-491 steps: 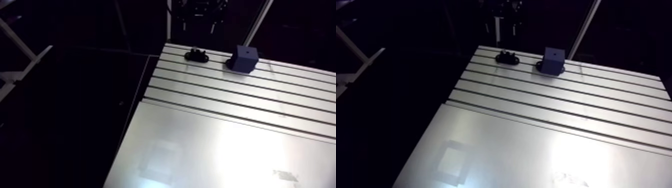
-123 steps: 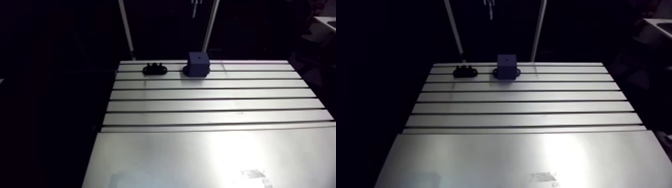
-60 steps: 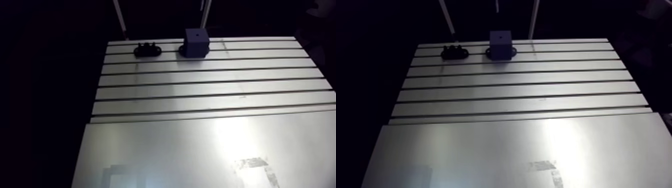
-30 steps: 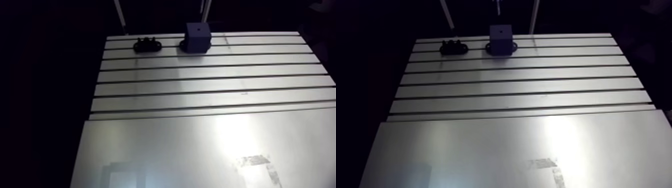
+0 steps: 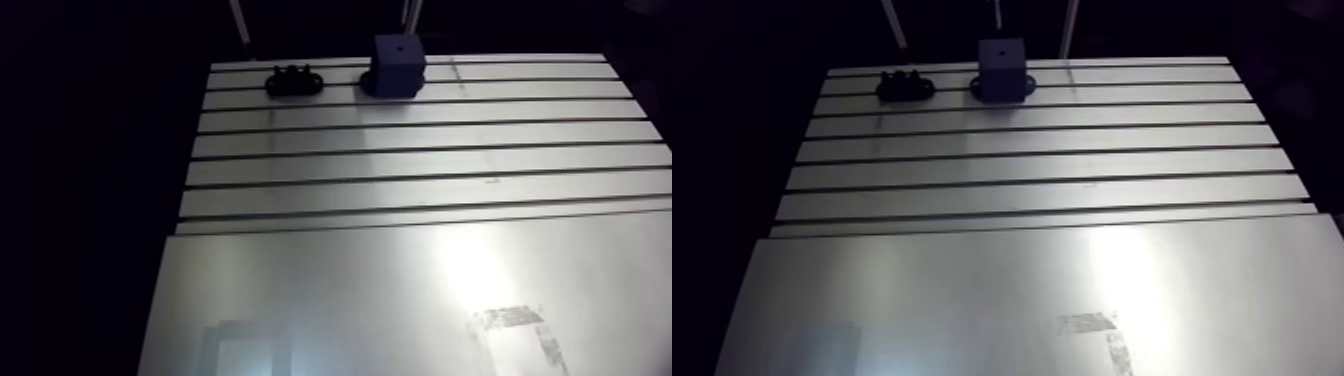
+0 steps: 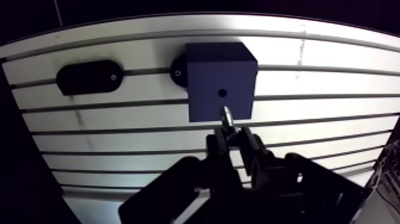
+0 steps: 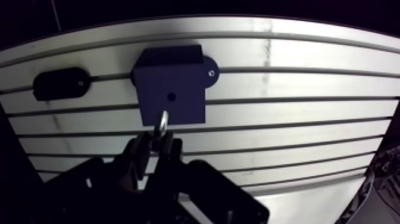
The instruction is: Pick up the M10 bolt and insert it into the hole until fully seated.
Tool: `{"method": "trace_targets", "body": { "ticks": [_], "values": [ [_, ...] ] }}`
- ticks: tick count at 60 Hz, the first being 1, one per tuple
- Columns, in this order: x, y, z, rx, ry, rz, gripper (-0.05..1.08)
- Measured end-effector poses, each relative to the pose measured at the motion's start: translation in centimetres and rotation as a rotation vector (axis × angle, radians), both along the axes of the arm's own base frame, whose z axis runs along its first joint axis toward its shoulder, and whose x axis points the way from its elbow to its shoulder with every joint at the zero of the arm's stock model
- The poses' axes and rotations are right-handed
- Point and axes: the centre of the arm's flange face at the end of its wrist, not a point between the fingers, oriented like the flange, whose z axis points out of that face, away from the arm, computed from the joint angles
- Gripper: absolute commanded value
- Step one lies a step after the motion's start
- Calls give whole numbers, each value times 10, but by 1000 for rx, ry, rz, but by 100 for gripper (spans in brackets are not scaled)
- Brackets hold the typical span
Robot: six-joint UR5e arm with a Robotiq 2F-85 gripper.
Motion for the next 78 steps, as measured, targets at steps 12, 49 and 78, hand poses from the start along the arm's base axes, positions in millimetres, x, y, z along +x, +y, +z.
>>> {"method": "trace_targets", "body": {
  "ticks": [12, 49, 78],
  "values": [
    [-1, 0, -8, 0, -11, -1, 108],
    [-1, 4, -17, -2, -24, -7, 108],
    [-3, 6, -26, -5, -36, -10, 108]
  ]
}}
